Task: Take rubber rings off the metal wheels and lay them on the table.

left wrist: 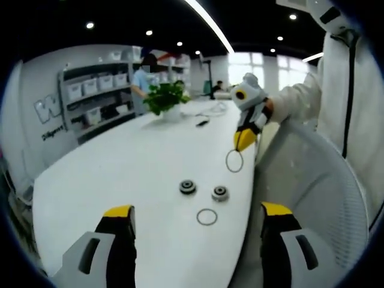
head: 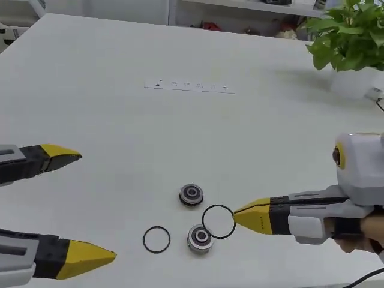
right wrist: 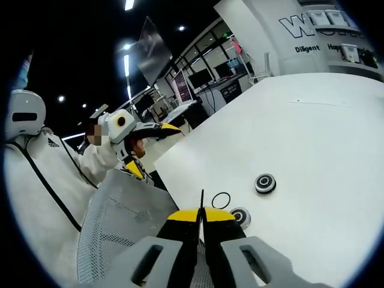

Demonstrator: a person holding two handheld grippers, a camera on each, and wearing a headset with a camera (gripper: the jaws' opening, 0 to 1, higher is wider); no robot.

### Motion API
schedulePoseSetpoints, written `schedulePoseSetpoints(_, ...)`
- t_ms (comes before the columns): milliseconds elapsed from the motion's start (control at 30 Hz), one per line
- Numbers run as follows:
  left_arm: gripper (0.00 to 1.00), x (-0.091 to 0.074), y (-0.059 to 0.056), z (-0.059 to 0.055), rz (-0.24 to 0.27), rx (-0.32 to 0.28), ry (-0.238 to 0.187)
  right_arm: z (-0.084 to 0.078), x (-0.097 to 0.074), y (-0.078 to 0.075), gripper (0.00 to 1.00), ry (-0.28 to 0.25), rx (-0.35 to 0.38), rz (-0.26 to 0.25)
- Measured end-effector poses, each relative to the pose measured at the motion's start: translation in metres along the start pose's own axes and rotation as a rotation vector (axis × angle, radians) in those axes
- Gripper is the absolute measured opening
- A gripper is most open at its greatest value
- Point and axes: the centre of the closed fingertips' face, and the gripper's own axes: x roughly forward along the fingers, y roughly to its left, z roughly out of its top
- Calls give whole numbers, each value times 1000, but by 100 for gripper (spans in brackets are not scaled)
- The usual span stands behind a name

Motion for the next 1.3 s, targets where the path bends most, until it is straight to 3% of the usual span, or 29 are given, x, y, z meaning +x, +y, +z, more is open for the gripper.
schedulePoseSetpoints(467,87,-18,-2,-19,18,-37,-9,-1,11,13,0,22,-5,-11)
schedulePoseSetpoints(667,88,-23,3,-25,23,-46,-12,0,19,17,0,36,-8,-13)
schedulePoseSetpoints(1300,87,-26,11,-39,9,-52,-29,8,35,15,0,56,-11,-42)
